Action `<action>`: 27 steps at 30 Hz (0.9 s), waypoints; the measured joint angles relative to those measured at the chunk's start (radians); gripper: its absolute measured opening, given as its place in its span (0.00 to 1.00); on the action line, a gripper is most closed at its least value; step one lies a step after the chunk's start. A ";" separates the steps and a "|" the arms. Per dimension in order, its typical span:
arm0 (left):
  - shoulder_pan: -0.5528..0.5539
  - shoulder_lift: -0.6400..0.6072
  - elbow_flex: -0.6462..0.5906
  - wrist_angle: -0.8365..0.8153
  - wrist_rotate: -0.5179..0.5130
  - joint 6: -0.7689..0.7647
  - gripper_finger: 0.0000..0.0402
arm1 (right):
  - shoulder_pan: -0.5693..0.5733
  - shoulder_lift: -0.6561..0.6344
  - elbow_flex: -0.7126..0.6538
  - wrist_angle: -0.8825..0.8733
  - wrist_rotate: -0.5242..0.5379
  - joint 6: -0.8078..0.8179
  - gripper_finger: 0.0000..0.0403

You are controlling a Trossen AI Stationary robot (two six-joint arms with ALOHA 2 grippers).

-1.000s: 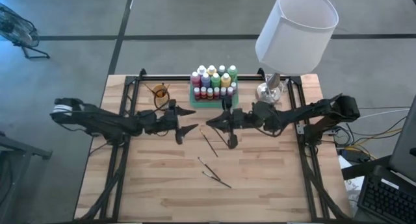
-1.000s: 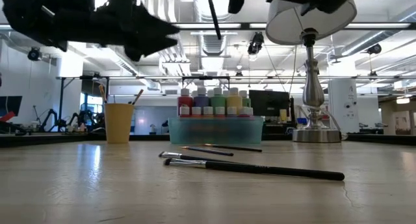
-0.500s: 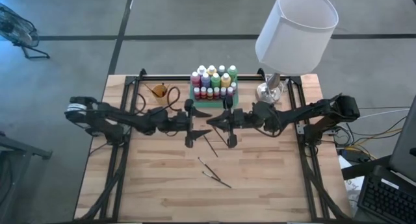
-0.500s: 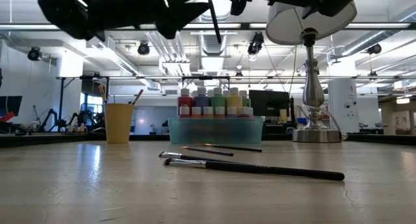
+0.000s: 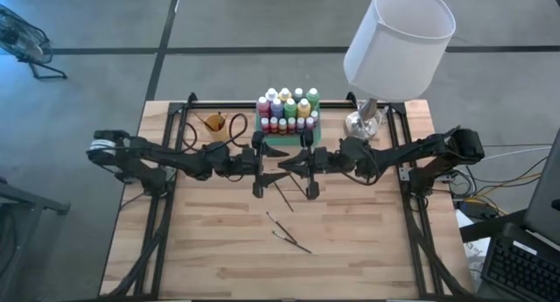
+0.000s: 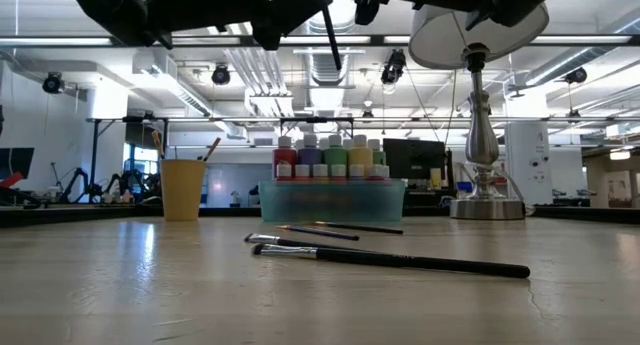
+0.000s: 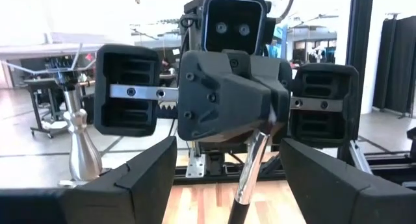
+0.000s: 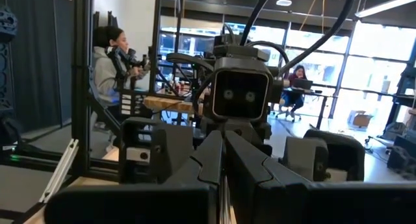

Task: Pick & Place Paint Supplies
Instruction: Put the silver paintbrush into the orange cup

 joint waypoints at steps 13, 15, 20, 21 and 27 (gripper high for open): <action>0.001 0.000 0.000 -0.009 0.003 -0.026 0.26 | 0.000 0.000 0.000 0.000 0.000 -0.006 0.02; 0.000 -0.002 0.000 -0.011 0.004 -0.026 0.17 | -0.001 0.000 0.000 -0.001 0.001 -0.006 0.02; 0.000 -0.009 -0.001 -0.025 0.006 -0.026 0.05 | -0.002 -0.001 0.000 -0.019 0.007 -0.001 0.02; -0.001 -0.010 -0.001 -0.029 0.006 -0.027 0.05 | -0.002 -0.001 0.000 -0.022 0.007 0.000 0.02; 0.000 -0.013 -0.001 -0.044 0.005 -0.038 0.05 | -0.002 -0.005 0.000 -0.043 0.011 0.036 0.03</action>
